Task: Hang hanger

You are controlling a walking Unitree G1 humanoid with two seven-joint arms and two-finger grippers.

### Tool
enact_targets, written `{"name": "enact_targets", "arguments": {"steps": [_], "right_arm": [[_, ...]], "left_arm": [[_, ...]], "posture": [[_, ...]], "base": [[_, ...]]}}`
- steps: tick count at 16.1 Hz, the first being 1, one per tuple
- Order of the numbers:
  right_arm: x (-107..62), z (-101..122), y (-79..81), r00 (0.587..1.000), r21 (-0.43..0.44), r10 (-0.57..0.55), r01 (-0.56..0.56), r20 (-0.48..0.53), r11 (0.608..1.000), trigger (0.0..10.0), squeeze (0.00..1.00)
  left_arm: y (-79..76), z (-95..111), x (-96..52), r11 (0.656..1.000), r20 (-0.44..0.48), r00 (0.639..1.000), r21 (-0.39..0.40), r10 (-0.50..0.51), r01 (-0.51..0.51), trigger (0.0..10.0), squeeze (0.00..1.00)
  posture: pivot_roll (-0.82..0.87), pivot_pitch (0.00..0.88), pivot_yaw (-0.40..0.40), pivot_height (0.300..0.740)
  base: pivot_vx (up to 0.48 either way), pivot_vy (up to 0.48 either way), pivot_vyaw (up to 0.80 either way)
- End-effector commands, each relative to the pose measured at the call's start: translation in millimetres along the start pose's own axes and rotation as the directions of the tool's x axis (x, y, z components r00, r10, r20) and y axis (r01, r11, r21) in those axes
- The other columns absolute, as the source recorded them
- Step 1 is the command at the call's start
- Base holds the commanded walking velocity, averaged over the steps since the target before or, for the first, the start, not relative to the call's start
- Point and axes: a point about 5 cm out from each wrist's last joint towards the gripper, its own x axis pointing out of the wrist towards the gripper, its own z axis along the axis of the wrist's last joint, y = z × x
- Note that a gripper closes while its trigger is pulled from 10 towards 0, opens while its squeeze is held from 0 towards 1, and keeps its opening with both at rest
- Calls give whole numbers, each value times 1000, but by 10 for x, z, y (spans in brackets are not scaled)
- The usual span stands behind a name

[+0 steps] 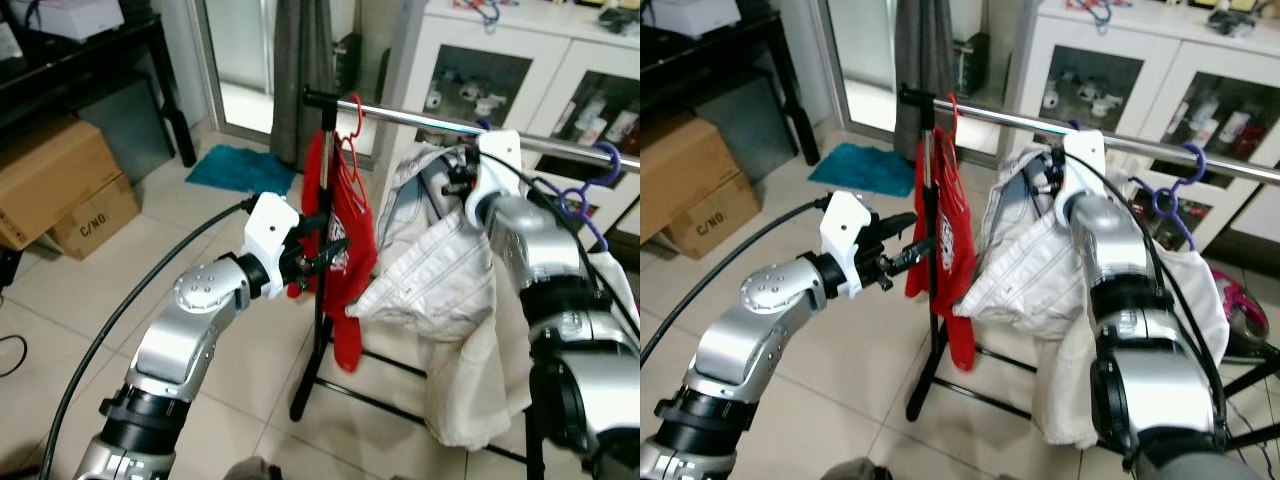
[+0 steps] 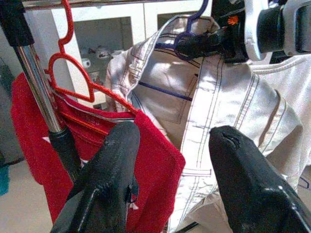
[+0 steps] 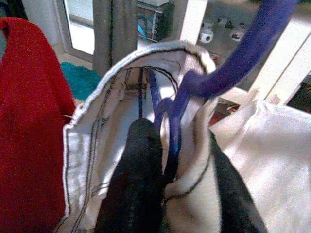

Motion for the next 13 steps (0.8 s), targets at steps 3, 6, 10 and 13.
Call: {"name": "enact_targets", "arguments": {"steps": [3, 6, 10, 13], "right_arm": [[-382, 75, -66, 981, 7, 87, -90, 172, 996, 10000, 1000], [-609, 107, -50, 954, 3, 198, -204, 227, 979, 10000, 1000], [-1061, 74, -29, 900, -18, 324, -334, 290, 943, 10000, 1000], [-1225, 56, 8, 915, -27, 280, -285, 290, 958, 10000, 1000]], "left_arm": [[47, -35, -76, 997, -4, 997, -17, 81, -81, 10000, 0], [76, -24, -107, 994, 16, 993, -15, 113, -112, 10000, 0], [72, -67, -185, 988, 3, 988, -31, 152, -152, 10000, 0], [102, -98, -257, 973, 0, 974, -37, 228, -228, 10000, 0]], "posture": [[16, 0, 27, 740], [11, 0, 41, 740], [13, 0, 45, 740], [35, 0, 16, 740]], "base": [[0, 0, 0], [0, 0, 0], [0, 0, 0], [0, 0, 0]]}}
